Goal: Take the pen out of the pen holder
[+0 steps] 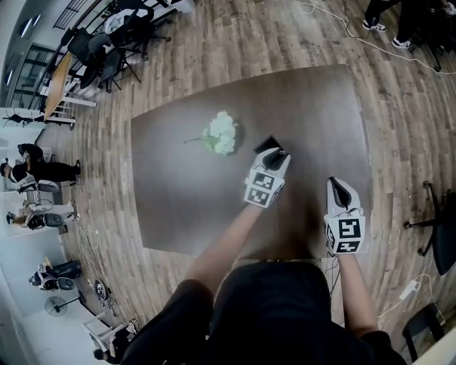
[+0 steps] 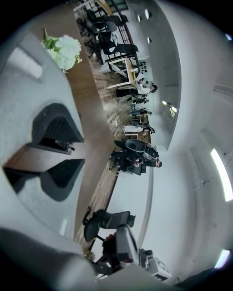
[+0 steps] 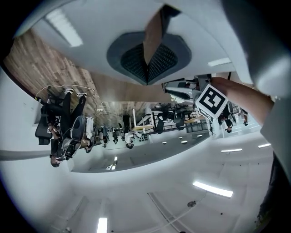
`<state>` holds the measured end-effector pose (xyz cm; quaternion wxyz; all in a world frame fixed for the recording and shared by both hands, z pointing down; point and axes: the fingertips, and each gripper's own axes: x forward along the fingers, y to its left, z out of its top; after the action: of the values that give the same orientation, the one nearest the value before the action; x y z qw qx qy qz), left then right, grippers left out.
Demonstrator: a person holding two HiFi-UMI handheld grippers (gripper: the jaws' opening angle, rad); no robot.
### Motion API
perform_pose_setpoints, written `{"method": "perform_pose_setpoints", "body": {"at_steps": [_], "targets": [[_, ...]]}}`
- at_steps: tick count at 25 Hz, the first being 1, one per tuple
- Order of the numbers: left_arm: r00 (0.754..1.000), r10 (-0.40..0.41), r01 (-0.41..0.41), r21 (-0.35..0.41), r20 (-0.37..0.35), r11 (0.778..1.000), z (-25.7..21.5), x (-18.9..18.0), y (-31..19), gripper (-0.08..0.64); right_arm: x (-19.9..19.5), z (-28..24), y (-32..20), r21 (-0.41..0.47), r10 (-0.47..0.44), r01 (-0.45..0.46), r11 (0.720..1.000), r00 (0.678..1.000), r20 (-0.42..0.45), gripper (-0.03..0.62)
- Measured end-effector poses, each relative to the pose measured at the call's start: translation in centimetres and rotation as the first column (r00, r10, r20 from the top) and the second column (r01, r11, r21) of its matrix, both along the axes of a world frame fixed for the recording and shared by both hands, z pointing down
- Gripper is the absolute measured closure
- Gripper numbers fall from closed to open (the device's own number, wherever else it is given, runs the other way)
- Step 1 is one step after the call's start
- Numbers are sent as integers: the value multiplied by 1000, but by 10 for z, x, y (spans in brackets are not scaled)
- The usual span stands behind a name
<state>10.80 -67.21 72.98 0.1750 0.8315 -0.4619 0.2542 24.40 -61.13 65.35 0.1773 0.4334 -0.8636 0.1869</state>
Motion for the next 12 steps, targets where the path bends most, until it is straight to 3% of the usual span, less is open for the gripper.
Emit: {"method": "perform_pose_setpoints", "body": {"at_steps": [7,12], "targets": [[1000,10,-10,-13,28,1000,12,2,-11,453,-9,14,-9,-7,-23,23,1000,1000,-1,591],[999,-5,6,-19,44,1000,14,-2,-12,508,-10,19,-10,-13,-22,22,1000,1000,-4,591]]}}
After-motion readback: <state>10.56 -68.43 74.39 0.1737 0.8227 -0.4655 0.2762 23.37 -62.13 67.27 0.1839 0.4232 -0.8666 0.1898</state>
